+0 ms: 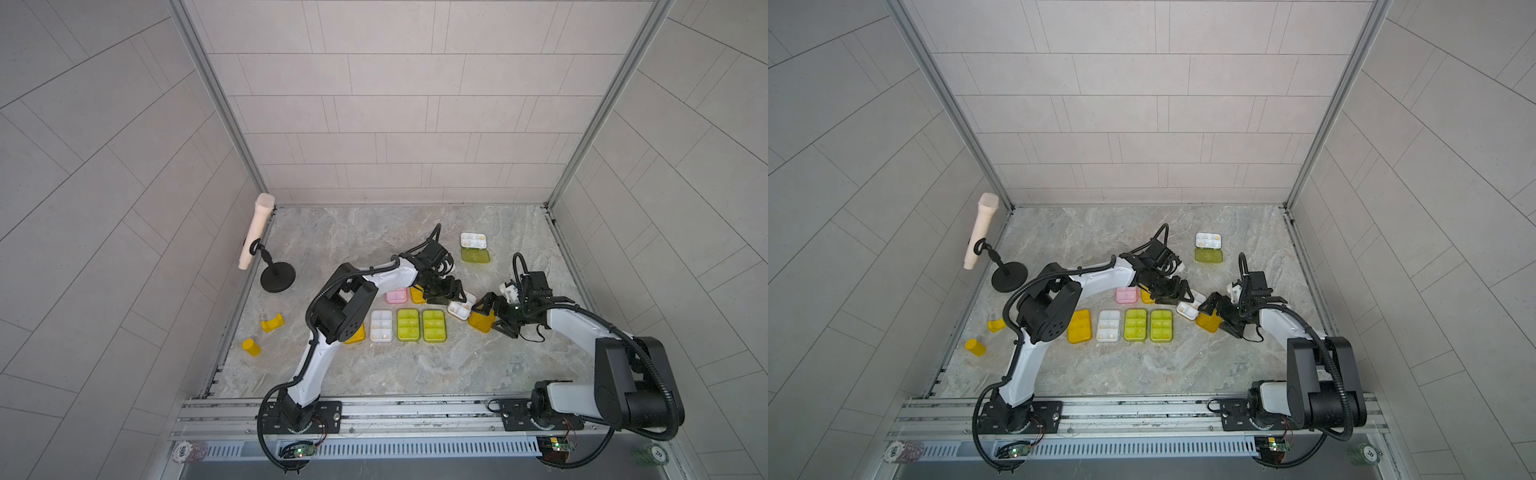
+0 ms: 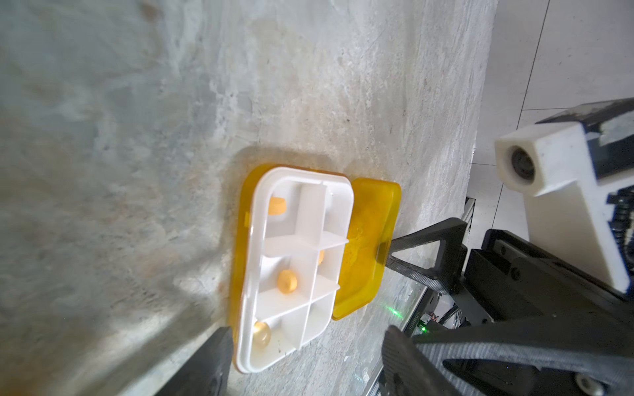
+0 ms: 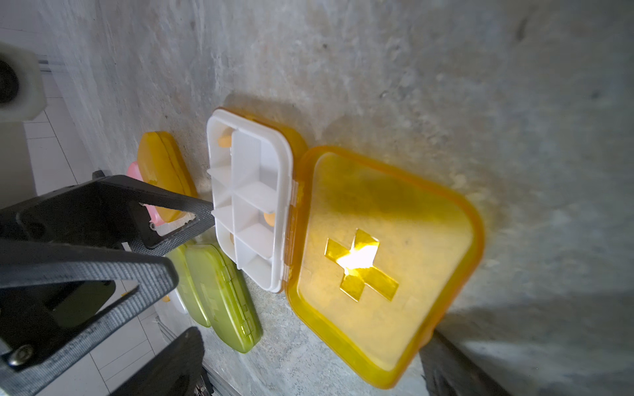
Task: Close pillboxes
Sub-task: Close the lid on the pillbox.
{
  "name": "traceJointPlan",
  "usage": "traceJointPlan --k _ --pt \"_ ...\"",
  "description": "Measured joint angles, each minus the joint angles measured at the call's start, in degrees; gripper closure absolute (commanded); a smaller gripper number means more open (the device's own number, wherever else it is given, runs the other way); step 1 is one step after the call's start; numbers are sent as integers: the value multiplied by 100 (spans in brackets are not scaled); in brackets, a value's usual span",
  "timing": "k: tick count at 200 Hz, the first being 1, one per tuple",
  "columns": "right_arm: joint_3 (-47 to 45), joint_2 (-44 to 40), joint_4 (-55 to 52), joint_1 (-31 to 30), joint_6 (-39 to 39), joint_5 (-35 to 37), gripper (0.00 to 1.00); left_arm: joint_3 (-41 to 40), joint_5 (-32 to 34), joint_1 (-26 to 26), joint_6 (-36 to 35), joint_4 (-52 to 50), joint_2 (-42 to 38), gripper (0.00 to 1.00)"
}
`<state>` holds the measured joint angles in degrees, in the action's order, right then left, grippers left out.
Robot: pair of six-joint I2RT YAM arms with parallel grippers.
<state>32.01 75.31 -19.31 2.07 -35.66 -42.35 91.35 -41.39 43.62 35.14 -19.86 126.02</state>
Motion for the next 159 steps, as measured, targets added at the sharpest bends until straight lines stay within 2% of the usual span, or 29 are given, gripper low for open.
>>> traceJointPlan --k 114,159 --pt "-76 -197 234 72 -188 -341 0 -31 -46 4 44 116 2 26" --pt "-74 -466 66 72 -168 -262 0 -37 -42 7 44 122 2 26"
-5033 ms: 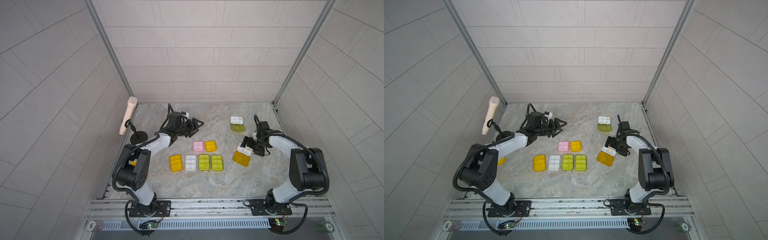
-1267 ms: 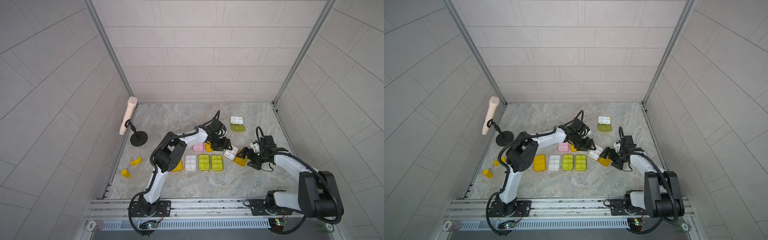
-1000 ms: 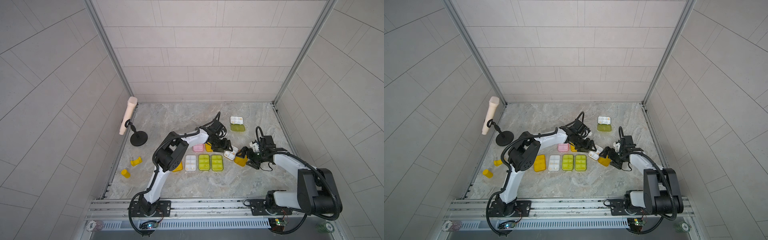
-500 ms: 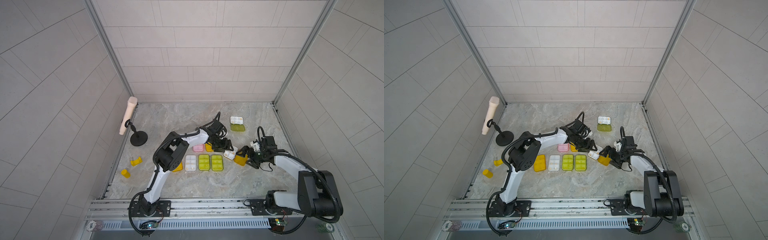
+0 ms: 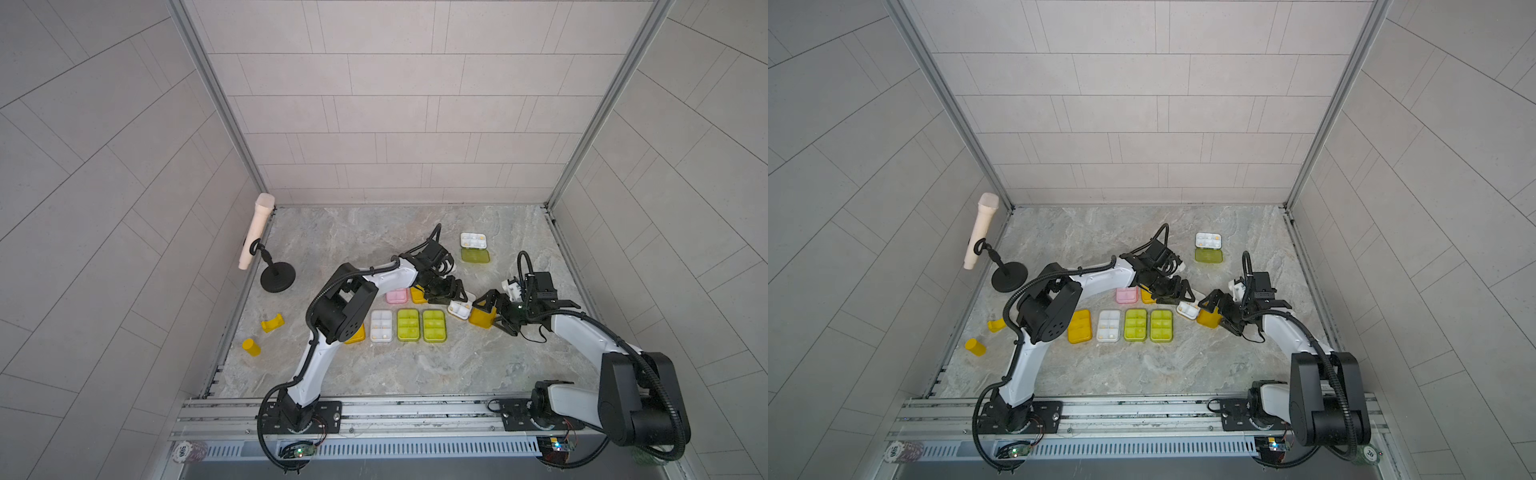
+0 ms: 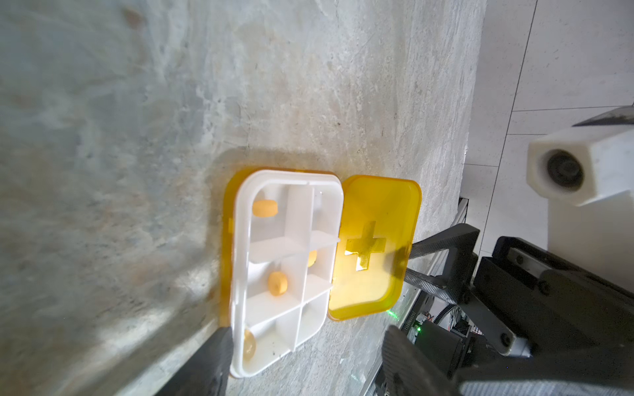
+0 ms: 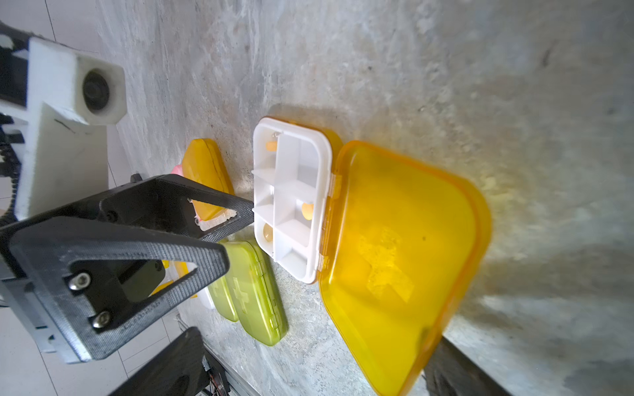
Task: Close pillboxes
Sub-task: Close the lid on the pillbox.
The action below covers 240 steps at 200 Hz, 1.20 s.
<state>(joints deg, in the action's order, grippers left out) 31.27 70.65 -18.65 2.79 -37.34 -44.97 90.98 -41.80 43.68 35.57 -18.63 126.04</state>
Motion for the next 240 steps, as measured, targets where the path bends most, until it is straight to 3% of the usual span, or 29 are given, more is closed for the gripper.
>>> traceJointPlan --k 115,184,240 --pt "743 173 -11 -116 -48 33 0 -313 0 -208 48 140 -323 26" --pt "1421 726 -122 -643 -74 328 1 -807 315 -1215 70 240 -2149 25" --pt "1845 1202 -223 -1003 -114 645 1 -2194 1569 -1644 269 796 -3434 14"
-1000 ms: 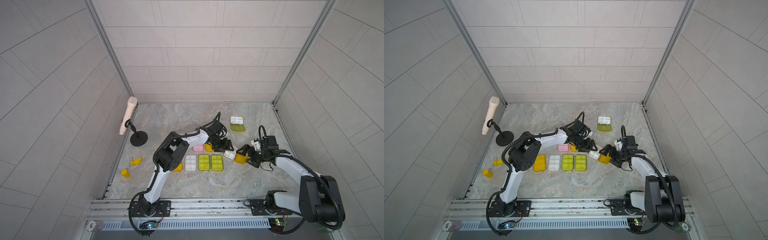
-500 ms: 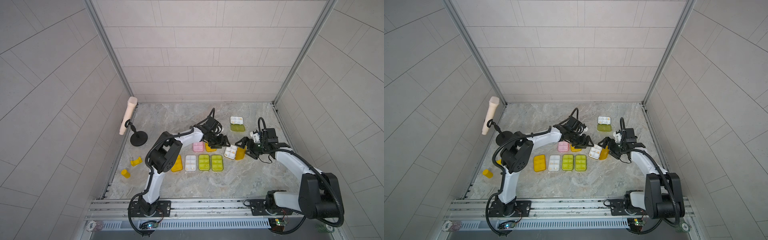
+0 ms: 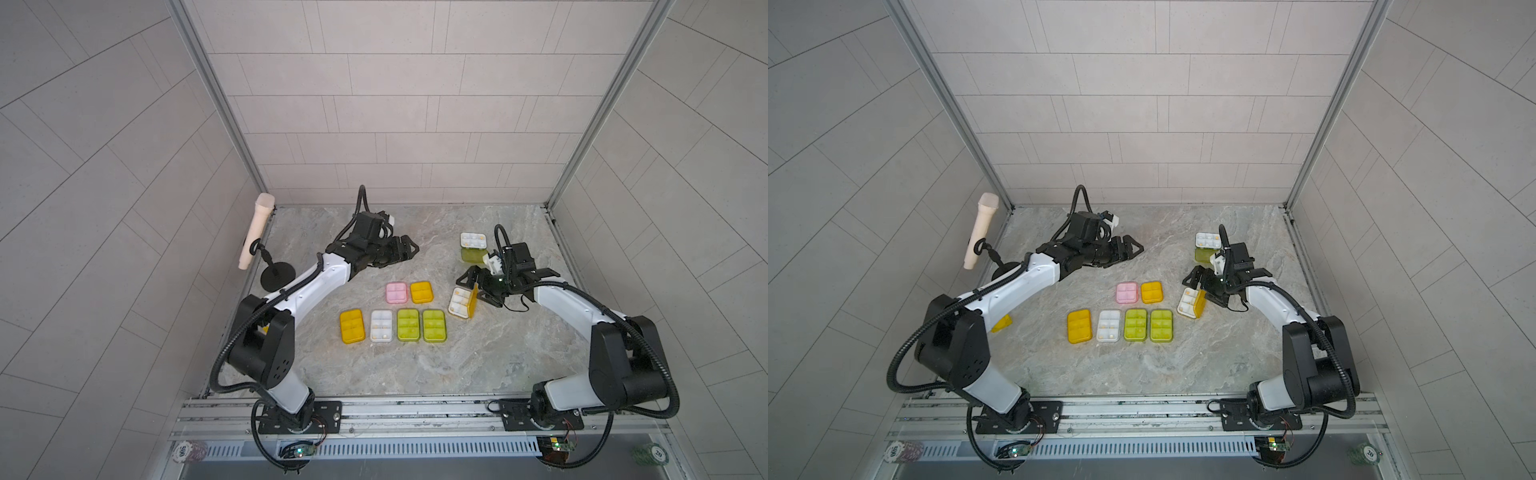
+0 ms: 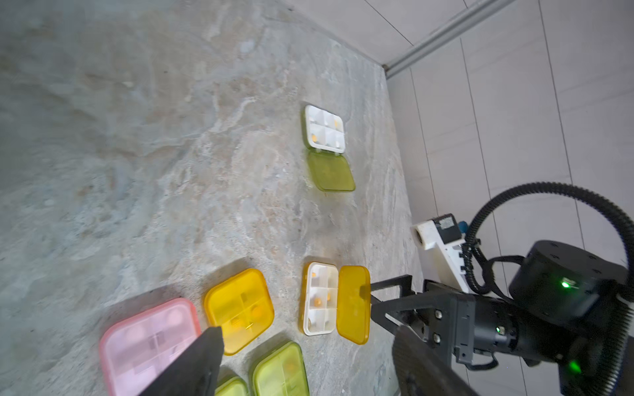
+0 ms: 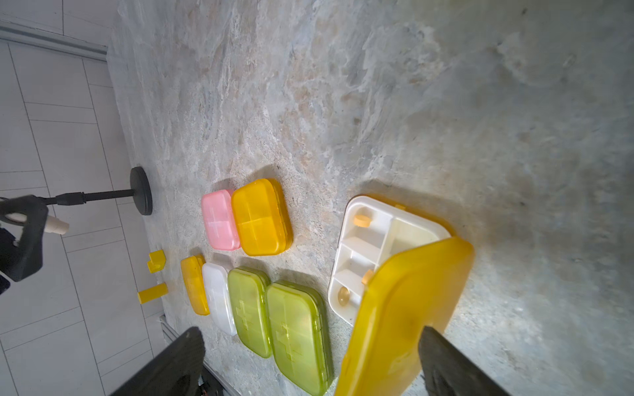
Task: Close pillboxes
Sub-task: Close the lid on the pillbox.
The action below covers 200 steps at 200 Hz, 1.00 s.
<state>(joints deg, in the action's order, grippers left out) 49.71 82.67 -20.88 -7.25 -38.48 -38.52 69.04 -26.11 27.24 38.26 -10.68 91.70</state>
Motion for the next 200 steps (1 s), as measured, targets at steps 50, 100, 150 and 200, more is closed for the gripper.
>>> traceJointPlan --k 50,100,150,200 --pt "339 229 -409 -22 122 238 3 -313 671 0 227 249 -170 6" --pt "669 446 -992 -98 431 905 3 -354 798 -2 476 498 -238 6" --pt "984 1029 -1467 -452 706 1762 5 -507 763 -28 756 667 -227 6" --pt "1174 1436 -1676 -741 839 2275 6 -533 682 -61 868 780 -168 6"
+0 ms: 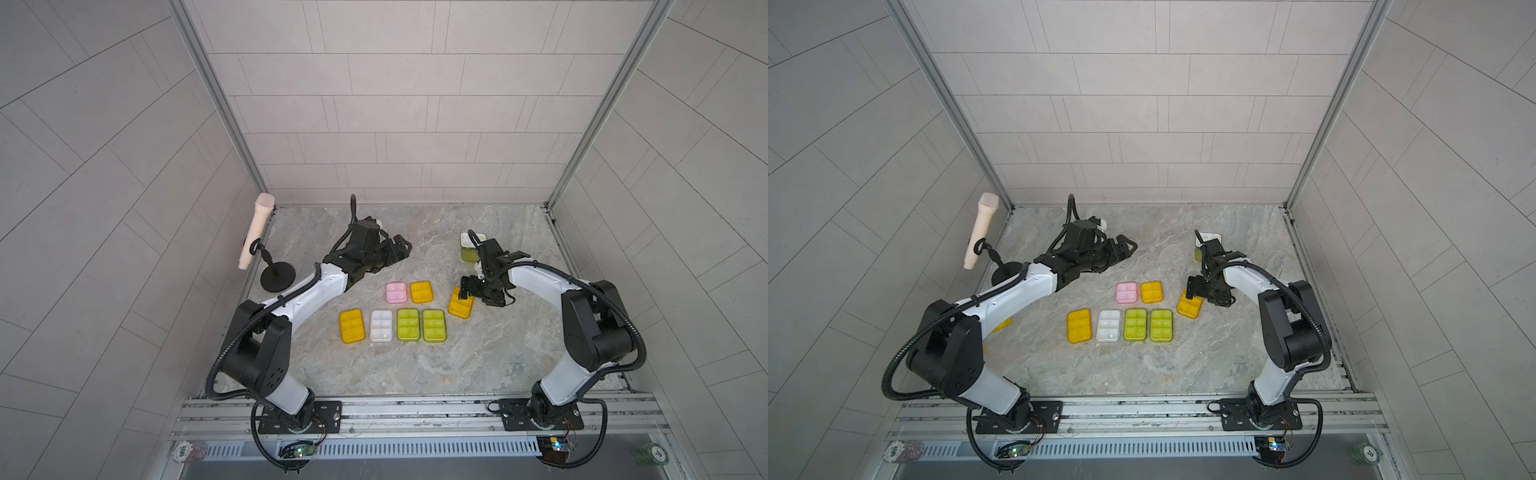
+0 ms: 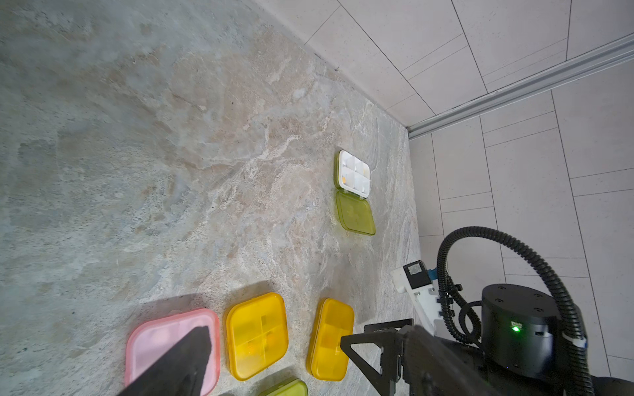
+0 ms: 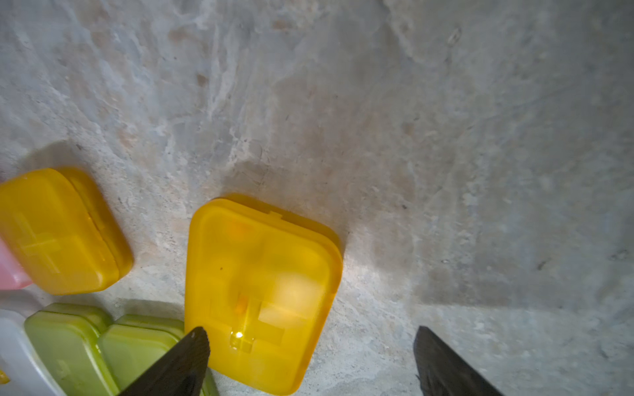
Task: Close pillboxes
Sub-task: Close the lid on the pillbox, then move the pillbox to the center of the board.
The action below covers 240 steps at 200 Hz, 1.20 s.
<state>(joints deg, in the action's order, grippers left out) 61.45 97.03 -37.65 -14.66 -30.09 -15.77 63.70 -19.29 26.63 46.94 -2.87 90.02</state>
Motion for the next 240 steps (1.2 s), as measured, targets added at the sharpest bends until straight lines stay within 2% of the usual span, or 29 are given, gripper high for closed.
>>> traceJointPlan --k 81,166,240 --pt "7 133 42 -72 28 282 6 -7 -61 -39 22 24 42 7" --pt "-15 170 289 -122 -17 282 7 -7 -127 -52 28 90 44 7" --pt "601 680 140 -385 -136 527 6 -7 -149 -90 70 92 63 7"
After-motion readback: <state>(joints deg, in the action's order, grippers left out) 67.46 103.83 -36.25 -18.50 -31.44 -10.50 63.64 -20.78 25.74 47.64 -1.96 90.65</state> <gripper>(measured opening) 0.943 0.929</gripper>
